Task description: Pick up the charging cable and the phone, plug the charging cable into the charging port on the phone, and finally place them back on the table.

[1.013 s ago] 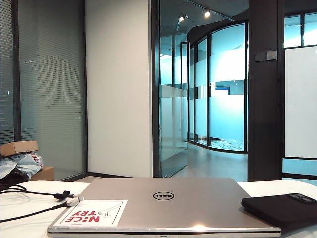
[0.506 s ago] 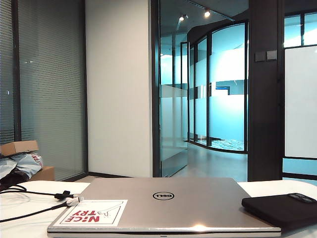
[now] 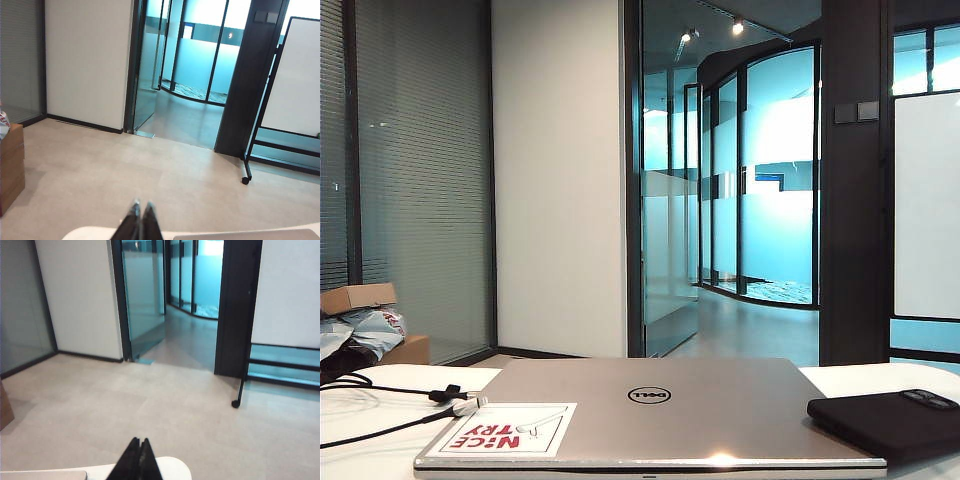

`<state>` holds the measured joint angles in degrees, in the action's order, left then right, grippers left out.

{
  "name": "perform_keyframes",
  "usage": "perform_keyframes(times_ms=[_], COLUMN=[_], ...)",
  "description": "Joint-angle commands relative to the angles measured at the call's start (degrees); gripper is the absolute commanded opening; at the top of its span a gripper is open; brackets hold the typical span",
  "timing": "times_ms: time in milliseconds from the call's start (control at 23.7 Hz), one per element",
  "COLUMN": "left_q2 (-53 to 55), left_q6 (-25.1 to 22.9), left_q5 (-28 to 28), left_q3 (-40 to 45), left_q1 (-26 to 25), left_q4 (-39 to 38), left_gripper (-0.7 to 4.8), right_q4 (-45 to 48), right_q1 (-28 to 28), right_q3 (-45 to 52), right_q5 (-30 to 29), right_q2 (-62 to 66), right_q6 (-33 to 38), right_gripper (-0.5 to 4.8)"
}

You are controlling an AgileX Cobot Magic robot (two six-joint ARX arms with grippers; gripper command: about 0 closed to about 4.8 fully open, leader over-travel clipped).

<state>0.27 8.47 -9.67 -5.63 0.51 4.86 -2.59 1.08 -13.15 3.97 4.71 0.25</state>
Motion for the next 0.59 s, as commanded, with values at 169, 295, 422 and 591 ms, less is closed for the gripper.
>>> perform_keyframes(times_ms=[169,295,422,591], left_q2=[3.91,10.32,15.34,26.45], left_q6=[-2.56,-2.95,-4.39,-5.51], left_q5=[0.0,0.0,0.0,0.0], left_q3=[-2.64,-4.61,-6.14,-10.78], left_q1=[-0.07,-0.04,-0.04,-0.02], left_q4=[1.73,5.22,7.52,9.49], left_gripper=[-0.05,-0.05,-0.05,-0.05], right_q4=[1.6,2.16,2.99,2.86], right_q1=[0.15,2.01,4.44,12.11], right_q3=[-7.02,-11.43,-13.9,-18.36], right_q5=[-3.67,-5.7,-5.9,-6.23], right_q2=[9.33,15.3,18.82,25.27], right_q6=[0.17,0.15,0.13,-0.96], right_gripper=[-0.06,-0.06,-0.06,-0.06])
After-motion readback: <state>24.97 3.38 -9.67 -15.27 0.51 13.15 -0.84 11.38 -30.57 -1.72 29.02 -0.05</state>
